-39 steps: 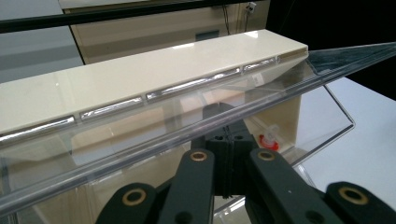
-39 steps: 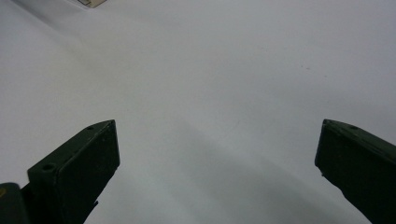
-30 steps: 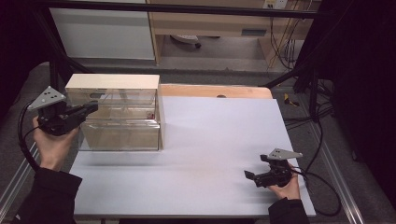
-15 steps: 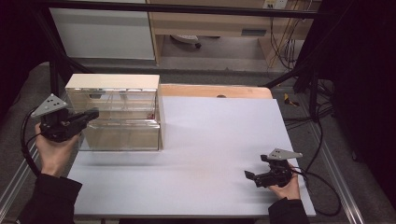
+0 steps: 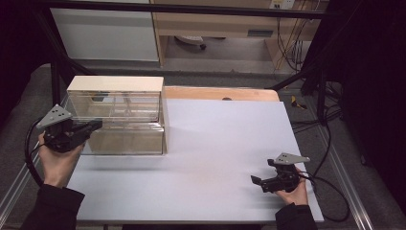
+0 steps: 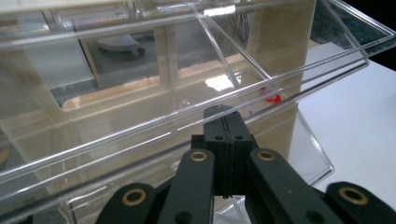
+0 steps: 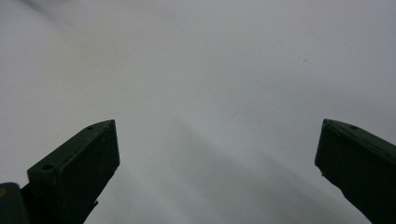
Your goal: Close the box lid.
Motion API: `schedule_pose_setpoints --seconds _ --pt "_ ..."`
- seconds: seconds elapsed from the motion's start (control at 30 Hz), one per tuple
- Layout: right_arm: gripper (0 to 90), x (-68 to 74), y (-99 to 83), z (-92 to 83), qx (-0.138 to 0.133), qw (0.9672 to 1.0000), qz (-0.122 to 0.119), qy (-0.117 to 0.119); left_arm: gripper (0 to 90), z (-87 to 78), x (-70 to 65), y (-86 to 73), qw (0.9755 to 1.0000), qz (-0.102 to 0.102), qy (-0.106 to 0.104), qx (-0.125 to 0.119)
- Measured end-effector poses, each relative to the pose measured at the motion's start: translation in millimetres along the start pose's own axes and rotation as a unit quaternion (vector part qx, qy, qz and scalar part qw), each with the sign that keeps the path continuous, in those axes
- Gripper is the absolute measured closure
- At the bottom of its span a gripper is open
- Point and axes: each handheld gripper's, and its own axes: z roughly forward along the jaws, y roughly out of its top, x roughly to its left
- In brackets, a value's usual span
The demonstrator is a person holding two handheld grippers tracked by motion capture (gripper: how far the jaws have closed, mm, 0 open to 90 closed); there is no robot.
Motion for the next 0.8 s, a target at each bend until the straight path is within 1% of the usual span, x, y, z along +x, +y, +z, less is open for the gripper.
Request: schedule_pose_setpoints --seconds 0.13,0.23,0.3,0.43,0.5,0.67,0.8 --pt "0.5 -0.2 -0.2 -0.2 0.001 1.0000 0.000 -0.001 90.0 0.1 -1.6 -8.6 0.9999 0.005 0.002 0.009" --pt "0.5 -0.2 -0.2 0.3 0.004 1.0000 -0.001 -0.001 90.0 -2.9 -1.5 -11.8 1.0000 0.003 0.000 0.005" --pt "0.5 -0.1 -0.3 0.7 0.004 1.0000 -0.002 0.000 90.0 -4.9 -2.5 -12.8 1.0000 0.000 -0.002 0.003" --pt "0.5 0.2 -0.7 0.5 0.003 1.0000 -0.002 0.000 90.0 -7.0 -6.3 -14.3 0.9999 0.007 -0.007 0.006" --pt "0.5 0.1 -0.9 0.4 0.003 1.0000 -0.003 0.000 89.9 -6.4 -8.3 -16.0 0.9999 0.006 -0.010 0.009" --pt "0.5 -0.3 -1.0 -1.0 0.003 1.0000 0.000 0.000 89.5 -4.3 -14.2 -26.1 0.9996 0.006 -0.020 0.021" --pt "0.5 -1.2 -1.4 -0.8 0.002 1.0000 0.000 0.000 85.9 -4.3 -17.4 -36.1 0.9991 0.005 -0.030 0.028"
